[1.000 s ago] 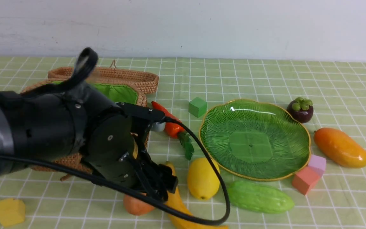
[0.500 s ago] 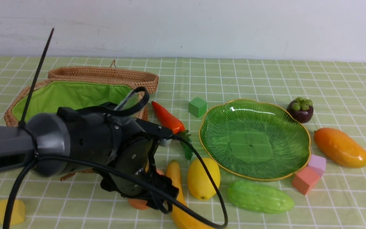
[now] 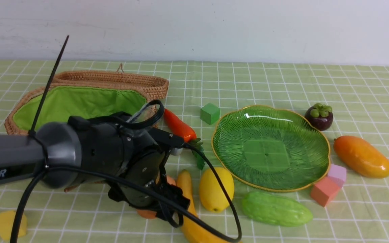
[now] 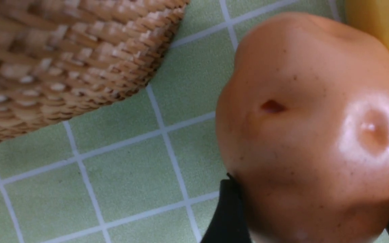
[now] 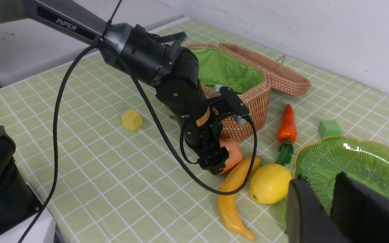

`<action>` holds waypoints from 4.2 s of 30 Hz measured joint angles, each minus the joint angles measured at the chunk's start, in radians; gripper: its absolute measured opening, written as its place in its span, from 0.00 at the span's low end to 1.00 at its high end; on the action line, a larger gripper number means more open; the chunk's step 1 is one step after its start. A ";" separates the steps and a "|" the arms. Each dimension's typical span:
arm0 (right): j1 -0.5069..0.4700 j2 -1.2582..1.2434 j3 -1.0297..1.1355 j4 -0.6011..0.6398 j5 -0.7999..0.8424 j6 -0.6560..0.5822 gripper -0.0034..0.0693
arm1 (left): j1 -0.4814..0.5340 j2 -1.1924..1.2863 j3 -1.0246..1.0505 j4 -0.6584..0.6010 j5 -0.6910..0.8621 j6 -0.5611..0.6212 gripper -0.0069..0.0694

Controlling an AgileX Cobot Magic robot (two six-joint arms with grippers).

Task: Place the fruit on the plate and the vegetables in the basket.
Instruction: Grab a potato with your left arm and place it in the basket on the left

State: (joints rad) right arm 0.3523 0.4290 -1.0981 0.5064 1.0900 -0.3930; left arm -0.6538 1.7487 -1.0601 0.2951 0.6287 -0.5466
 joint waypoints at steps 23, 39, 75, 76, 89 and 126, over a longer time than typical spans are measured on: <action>0.000 0.000 0.000 0.000 0.000 0.000 0.26 | 0.000 0.000 0.000 0.001 0.021 0.000 0.77; 0.000 0.000 0.000 -0.021 0.000 0.000 0.26 | 0.000 -0.050 0.000 0.001 0.072 0.024 0.77; 0.000 0.000 0.000 -0.044 -0.001 0.001 0.30 | 0.000 -0.073 0.000 -0.060 0.156 0.151 0.77; 0.000 0.000 0.000 -0.045 -0.001 0.001 0.30 | 0.000 -0.088 0.000 -0.073 0.159 0.166 0.77; 0.000 0.000 0.000 -0.045 -0.001 0.001 0.30 | 0.000 -0.310 0.000 -0.295 0.274 0.385 0.77; 0.000 0.092 0.000 0.001 -0.184 0.002 0.31 | 0.279 -0.227 -0.138 0.449 -0.064 0.029 0.76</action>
State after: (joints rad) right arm 0.3523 0.5206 -1.0981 0.5071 0.9063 -0.3913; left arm -0.3749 1.5214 -1.1981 0.7442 0.5643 -0.5177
